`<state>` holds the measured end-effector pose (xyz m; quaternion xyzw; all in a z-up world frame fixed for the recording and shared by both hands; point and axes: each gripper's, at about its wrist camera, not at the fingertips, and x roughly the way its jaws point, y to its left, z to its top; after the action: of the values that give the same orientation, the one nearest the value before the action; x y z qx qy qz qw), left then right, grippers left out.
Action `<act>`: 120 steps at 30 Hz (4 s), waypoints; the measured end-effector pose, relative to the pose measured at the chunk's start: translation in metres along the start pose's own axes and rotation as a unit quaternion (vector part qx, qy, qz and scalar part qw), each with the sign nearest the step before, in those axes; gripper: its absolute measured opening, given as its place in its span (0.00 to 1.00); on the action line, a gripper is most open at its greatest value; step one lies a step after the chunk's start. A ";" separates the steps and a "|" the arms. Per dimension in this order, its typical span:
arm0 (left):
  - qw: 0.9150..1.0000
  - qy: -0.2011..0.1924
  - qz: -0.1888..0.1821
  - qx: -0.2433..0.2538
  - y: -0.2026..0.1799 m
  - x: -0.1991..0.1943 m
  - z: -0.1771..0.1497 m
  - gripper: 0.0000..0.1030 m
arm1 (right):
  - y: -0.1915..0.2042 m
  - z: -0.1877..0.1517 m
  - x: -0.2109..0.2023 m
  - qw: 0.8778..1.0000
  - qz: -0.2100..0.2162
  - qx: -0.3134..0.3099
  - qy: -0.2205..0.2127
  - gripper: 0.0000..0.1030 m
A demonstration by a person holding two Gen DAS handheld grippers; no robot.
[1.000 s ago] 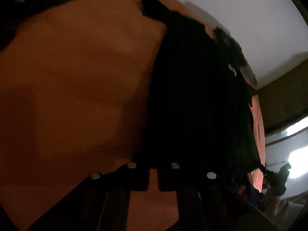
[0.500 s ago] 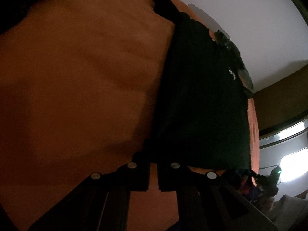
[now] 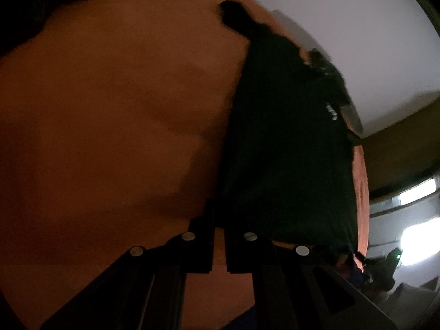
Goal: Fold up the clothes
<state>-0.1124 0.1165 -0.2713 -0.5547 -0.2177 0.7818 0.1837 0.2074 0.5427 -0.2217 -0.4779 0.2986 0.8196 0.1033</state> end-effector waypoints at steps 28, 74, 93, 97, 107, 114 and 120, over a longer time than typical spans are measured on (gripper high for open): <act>0.993 -0.017 0.121 0.006 -0.029 0.002 -0.010 0.43 | 0.019 0.014 0.039 0.999 -0.002 0.003 0.040 0.00; 0.998 -0.043 -0.014 0.047 -0.033 -0.061 0.003 0.55 | 0.034 0.023 -0.024 0.999 -0.031 0.038 -0.016 0.07; 0.989 -0.015 0.043 0.143 -0.160 -0.112 0.110 0.75 | 0.167 0.214 -0.212 0.991 -0.021 -0.095 -0.096 0.68; 0.979 0.032 0.104 0.171 -0.183 -0.065 0.196 0.75 | 0.162 0.276 -0.195 0.993 -0.052 -0.064 -0.087 0.74; 0.983 0.010 0.108 0.145 -0.178 0.062 0.373 0.75 | 0.098 0.401 -0.035 0.991 -0.093 0.092 -0.032 0.75; 0.990 0.012 0.044 0.134 -0.228 0.137 0.407 0.75 | 0.080 0.427 -0.002 0.985 -0.091 0.145 -0.005 0.75; 0.985 0.063 -0.034 0.157 -0.290 0.194 0.358 0.75 | 0.058 0.395 0.047 0.977 0.001 0.214 -0.010 0.75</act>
<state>-0.4996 0.4127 -0.1623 -0.5594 -0.0985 0.7631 0.3082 -0.1287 0.7234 -0.0948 -0.4364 0.4662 0.7416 0.2054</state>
